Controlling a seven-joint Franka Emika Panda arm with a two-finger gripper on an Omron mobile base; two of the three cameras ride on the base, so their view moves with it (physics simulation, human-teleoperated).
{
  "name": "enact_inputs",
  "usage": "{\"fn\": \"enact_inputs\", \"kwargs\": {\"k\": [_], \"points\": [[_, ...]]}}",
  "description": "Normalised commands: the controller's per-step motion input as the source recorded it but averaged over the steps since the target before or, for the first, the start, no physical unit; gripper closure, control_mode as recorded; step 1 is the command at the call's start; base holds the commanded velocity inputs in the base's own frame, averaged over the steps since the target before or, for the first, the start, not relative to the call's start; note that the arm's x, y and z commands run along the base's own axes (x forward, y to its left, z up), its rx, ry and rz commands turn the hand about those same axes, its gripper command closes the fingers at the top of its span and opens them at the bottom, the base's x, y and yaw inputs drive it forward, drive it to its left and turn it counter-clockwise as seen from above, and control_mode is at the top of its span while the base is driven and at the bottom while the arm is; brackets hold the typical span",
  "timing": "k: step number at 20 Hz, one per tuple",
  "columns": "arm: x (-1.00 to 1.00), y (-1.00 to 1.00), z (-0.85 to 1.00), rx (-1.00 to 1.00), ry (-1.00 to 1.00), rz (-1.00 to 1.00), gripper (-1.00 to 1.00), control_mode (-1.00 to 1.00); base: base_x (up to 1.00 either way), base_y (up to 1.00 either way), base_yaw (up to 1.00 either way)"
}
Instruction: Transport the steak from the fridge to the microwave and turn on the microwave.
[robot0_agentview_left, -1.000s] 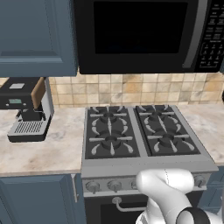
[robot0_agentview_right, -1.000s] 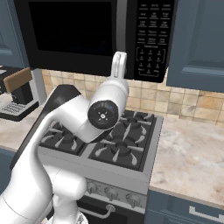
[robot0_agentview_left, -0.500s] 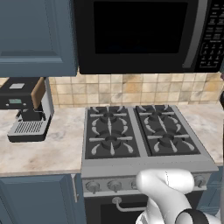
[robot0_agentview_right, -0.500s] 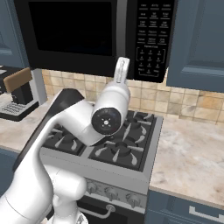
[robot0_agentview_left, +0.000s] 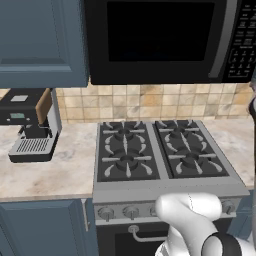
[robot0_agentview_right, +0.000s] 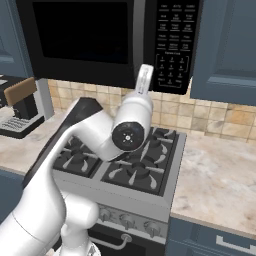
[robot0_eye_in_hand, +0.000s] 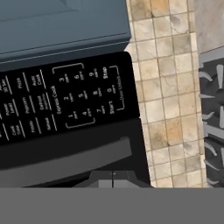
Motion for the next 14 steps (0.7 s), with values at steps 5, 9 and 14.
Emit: {"fn": "enact_inputs", "kwargs": {"k": [5,9,14], "points": [[0.19,-0.04,0.0,0.01,0.0,0.0,1.0,-1.0,0.0,0.0,0.0],[0.19,-0.07,-0.02,0.0,0.0,0.0,1.0,-1.0,0.0,0.0,0.0],[0.24,-0.05,-0.05,0.0,0.0,0.0,1.0,-1.0,0.0,0.0,0.0]]}}
